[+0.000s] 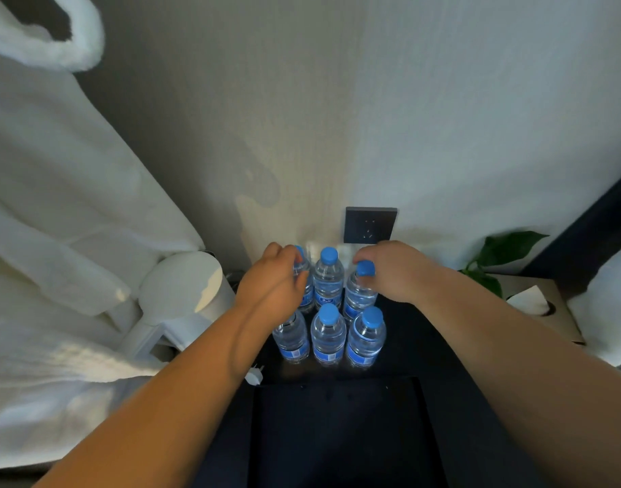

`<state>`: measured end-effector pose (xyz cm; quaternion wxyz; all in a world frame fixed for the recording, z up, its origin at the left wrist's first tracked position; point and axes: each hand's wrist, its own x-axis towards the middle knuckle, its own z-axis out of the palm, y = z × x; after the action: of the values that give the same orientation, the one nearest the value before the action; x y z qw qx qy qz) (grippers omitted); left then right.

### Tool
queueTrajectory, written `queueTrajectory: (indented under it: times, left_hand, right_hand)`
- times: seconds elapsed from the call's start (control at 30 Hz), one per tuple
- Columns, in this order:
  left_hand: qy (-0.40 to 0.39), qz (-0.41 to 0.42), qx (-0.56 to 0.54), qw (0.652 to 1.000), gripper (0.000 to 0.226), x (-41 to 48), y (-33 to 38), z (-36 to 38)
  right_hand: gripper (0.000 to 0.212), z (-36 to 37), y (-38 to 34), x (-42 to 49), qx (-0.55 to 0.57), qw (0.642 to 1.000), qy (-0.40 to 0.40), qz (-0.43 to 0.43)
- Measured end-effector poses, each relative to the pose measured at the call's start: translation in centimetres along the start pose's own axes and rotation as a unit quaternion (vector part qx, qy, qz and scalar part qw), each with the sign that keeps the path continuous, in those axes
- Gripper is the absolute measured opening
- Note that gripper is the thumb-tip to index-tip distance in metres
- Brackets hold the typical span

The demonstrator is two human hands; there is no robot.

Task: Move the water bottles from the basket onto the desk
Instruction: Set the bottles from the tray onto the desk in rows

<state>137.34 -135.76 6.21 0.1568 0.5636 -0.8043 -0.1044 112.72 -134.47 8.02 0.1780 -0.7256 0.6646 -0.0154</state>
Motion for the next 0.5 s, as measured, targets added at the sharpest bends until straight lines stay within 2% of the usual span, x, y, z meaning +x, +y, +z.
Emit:
queueTrajectory:
  times: [0.1, 0.3, 0.4, 0.5]
  left_hand:
    - [-0.006, 0.002, 0.010, 1.000, 0.012, 0.4, 0.8, 0.2]
    - [-0.030, 0.020, -0.013, 0.999, 0.037, -0.1, 0.2, 1.6]
    - [-0.069, -0.017, -0.026, 0.997, 0.038, 0.4, -0.3, 1.7]
    - [-0.077, -0.040, -0.025, 0.996, 0.038, 0.6, -0.7, 1.8]
  right_hand:
    - [0.034, -0.3, 0.0, 0.1, -0.018, 1.000, -0.001, -0.007]
    - [0.018, 0.4, -0.1, 0.7, 0.011, 0.999, 0.034, 0.017]
    - [0.020, 0.6, -0.1, 1.1, 0.013, 0.999, 0.041, 0.029]
    - [0.026, 0.8, 0.1, 1.5, 0.005, 0.998, 0.049, 0.049]
